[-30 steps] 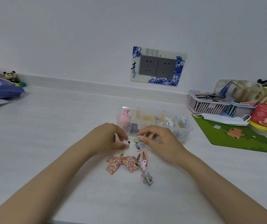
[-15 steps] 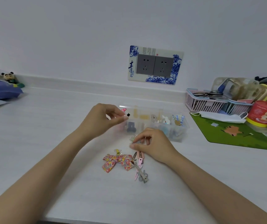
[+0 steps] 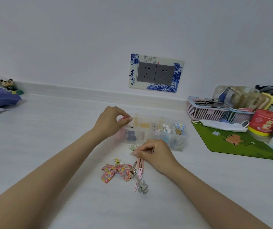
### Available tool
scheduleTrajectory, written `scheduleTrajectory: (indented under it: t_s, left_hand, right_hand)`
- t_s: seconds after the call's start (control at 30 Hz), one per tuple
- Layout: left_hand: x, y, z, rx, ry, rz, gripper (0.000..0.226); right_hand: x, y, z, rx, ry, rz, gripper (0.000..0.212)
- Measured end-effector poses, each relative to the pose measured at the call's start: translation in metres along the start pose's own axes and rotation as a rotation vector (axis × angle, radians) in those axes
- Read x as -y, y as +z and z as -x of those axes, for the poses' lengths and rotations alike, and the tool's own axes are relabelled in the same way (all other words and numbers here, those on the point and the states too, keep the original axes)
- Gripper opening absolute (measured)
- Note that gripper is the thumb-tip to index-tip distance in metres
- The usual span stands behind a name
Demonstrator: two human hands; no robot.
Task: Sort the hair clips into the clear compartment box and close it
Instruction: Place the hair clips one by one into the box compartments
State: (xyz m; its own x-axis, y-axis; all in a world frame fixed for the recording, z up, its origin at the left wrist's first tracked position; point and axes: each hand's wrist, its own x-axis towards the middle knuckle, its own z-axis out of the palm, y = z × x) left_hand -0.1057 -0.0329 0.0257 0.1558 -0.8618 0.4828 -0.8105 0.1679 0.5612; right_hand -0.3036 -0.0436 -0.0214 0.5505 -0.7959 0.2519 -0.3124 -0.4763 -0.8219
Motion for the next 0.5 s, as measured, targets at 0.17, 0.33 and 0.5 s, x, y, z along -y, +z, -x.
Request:
scheduleTrajectory:
  t_s: [0.17,0.33,0.5]
  left_hand:
    - [0.014,-0.012,0.023,0.050,0.009,-0.018,0.035]
    - [0.025,-0.011,0.040,0.103,-0.027,0.011,0.050]
    - [0.024,-0.015,0.040,0.130,-0.026,0.011,0.053]
  right_hand:
    - [0.008,-0.002,0.003,-0.011,0.014,-0.117,0.008]
    - [0.035,-0.018,-0.012,-0.132,-0.119,-0.136,0.002]
    - [0.044,-0.032,-0.059,-0.126,-0.025,0.017,0.012]
